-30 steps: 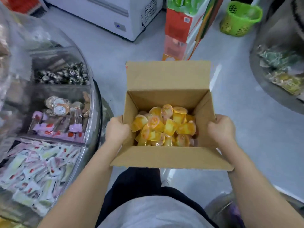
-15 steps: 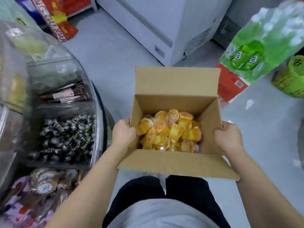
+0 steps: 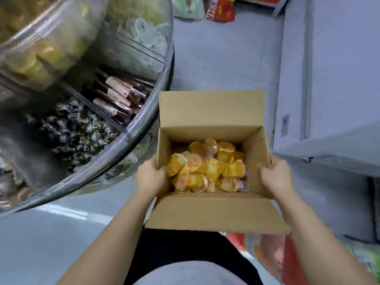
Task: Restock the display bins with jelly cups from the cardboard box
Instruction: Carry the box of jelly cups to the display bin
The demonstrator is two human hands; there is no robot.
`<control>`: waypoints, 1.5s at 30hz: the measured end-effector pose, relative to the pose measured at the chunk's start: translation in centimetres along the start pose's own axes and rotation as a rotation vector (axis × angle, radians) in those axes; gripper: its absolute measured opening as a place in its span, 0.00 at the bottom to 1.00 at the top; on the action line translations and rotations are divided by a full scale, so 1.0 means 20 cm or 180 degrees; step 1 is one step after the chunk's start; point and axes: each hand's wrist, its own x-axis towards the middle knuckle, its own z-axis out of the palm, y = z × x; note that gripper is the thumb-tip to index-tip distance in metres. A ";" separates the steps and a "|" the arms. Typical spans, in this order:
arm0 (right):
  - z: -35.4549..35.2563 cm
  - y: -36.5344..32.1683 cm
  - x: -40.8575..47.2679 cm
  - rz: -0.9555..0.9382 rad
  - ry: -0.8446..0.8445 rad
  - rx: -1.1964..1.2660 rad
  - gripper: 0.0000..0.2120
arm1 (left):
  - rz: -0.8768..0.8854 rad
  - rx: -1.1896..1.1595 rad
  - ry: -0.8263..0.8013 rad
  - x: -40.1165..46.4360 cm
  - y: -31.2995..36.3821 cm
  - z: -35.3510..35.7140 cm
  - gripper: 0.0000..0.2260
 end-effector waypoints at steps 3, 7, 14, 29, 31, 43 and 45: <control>0.03 -0.10 0.30 -0.0347 -0.0351 -0.0291 0.08 | -0.0342 -0.0131 0.0141 0.10 0.00 0.10 0.05; 0.15 -0.21 0.59 -0.0713 -0.0681 -0.0640 0.13 | -0.0852 -0.0329 0.0247 0.24 -0.03 0.25 0.04; 0.31 -0.39 0.97 -0.1275 -0.1409 -0.1448 0.07 | -0.1691 -0.0911 0.0685 0.27 -0.05 0.50 0.07; 1.49 -0.38 1.36 -0.2943 -0.2819 -0.2604 0.10 | -0.3561 -0.2412 0.2043 0.42 -0.50 1.39 0.14; 1.74 -0.31 1.37 -0.3048 -0.2872 -0.2743 0.11 | -0.3640 -0.2381 0.2189 0.49 -0.68 1.50 0.15; 2.68 -0.07 1.32 -0.3694 -0.2578 -0.2998 0.08 | -0.3696 -0.2866 0.2743 0.80 -1.37 1.84 0.12; 2.70 -0.08 1.33 -0.3622 -0.2647 -0.3177 0.13 | -0.3672 -0.2833 0.2743 0.80 -1.37 1.84 0.11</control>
